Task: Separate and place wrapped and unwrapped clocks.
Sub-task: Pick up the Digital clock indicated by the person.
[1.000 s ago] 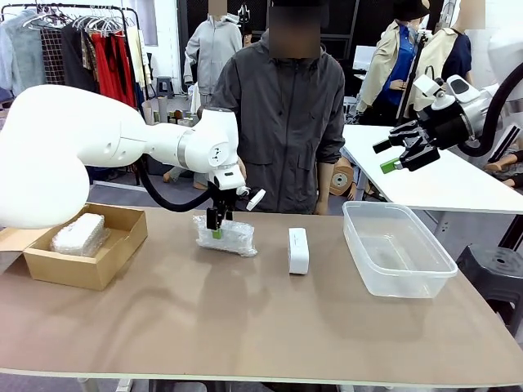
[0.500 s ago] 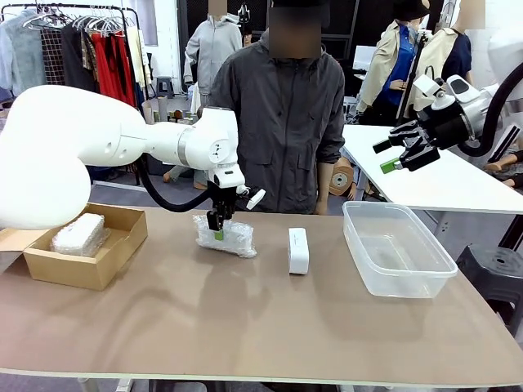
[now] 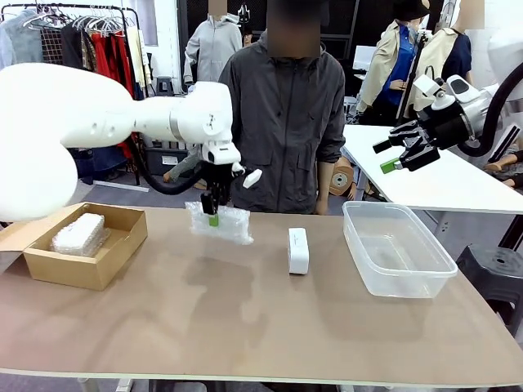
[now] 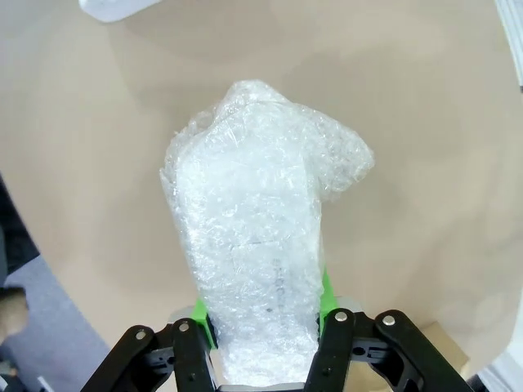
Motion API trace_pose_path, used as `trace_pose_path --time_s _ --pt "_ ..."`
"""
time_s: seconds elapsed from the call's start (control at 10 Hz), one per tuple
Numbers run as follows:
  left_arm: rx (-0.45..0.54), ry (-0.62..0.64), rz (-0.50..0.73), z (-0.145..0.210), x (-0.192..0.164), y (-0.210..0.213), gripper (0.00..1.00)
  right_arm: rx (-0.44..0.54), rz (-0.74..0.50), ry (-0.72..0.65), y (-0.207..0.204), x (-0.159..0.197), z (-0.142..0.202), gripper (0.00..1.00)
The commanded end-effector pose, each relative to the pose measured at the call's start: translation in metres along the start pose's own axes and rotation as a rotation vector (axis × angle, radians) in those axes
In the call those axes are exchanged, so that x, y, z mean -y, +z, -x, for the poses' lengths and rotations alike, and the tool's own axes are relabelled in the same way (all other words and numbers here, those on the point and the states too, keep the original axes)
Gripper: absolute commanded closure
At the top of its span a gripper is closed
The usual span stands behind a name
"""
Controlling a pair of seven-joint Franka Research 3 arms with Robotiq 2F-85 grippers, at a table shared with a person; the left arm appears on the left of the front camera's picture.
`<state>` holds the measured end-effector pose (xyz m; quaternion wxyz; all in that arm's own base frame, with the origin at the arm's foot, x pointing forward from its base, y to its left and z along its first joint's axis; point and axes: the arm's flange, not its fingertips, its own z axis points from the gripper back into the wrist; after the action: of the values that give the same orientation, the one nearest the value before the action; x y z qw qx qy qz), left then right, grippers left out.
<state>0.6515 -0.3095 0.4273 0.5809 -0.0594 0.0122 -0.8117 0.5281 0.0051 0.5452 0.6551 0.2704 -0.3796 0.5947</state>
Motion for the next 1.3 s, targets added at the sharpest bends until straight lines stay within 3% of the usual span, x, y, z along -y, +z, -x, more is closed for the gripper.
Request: trace_pose_path --time_s 0.0,0.4,0.6,0.8,1.2 --pt "0.003 0.015 -0.047 -0.004 0.021 0.044 1.0 0.002 0.0 0.003 0.001 -0.001 -0.002 0.0" --pt "-0.108 0.18 -0.061 -0.025 0.043 0.123 1.0 0.002 0.0 0.003 0.001 -0.001 -0.002 0.0" --pt "-0.139 0.254 -0.159 -0.029 0.056 0.16 1.0 0.002 0.0 0.003 0.001 -0.001 -0.002 0.0" --pt "-0.114 0.401 -0.229 -0.027 0.065 0.189 1.0 0.002 0.0 0.003 0.001 -0.001 -0.002 0.0" --pt "-0.087 0.415 -0.299 -0.022 0.079 0.21 1.0 0.002 0.0 0.003 0.001 -0.001 -0.002 0.0"
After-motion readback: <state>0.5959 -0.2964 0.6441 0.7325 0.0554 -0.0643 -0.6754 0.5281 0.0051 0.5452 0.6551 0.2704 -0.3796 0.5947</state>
